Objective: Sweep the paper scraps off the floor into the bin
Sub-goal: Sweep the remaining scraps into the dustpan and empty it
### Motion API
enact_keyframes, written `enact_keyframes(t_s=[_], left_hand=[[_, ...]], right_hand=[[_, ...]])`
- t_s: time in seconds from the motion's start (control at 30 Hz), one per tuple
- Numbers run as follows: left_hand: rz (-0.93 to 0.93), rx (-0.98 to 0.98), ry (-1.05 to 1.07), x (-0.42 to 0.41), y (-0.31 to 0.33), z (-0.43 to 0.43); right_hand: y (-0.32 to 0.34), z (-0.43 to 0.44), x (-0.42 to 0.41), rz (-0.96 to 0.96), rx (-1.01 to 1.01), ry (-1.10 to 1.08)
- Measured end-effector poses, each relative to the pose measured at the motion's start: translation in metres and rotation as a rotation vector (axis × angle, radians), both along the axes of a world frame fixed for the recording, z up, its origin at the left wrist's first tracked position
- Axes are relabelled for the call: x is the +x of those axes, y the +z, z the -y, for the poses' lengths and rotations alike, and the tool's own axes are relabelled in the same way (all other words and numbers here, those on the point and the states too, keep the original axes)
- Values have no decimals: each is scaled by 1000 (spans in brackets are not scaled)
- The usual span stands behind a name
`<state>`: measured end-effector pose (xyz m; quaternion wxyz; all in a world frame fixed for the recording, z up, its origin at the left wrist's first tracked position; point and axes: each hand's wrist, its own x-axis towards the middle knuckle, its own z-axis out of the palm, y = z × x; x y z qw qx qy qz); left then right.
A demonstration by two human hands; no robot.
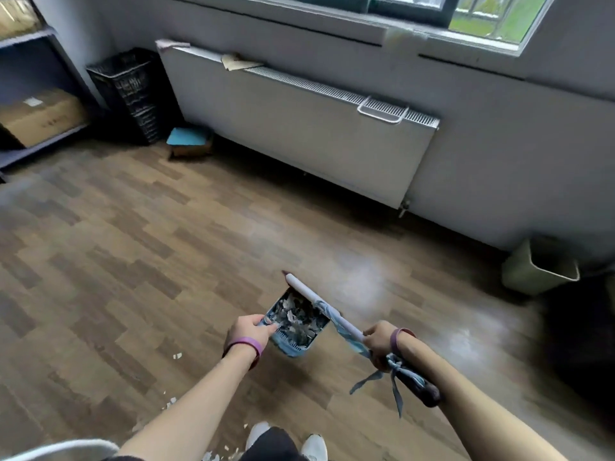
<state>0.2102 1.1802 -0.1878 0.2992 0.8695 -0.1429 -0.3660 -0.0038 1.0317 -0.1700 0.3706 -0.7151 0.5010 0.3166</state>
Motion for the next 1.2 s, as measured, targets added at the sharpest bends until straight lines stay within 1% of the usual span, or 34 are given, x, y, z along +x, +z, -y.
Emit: enact_keyframes(t_s=[0.23,0.43,0.57,0.7,0.77,0.87,1.0,1.2], left_hand=[[-20,-4,-136,-22,-2,80],[-63,4,-265,-19,-14,167],[-67,-27,-365,-16,-15,239],[-86,-42,-446,-17,-14,307],[-88,-39,-509,-22,-12,337],[-62,-38,-612,-31,-2,380],[-27,-32,-732,-52,9,438],[-22,-76,-895,-110,29,521]], right_hand=[[-3,39,-39,13,7,-171],[-8,90,-53,-14,19,-291],[-3,131,-53,31,0,-482],[11,168,-53,51,37,-601],[14,182,-60,91,43,-712],[24,204,-71,137,-6,-862],[42,232,-91,235,117,-1088],[61,276,-140,285,79,-1255]])
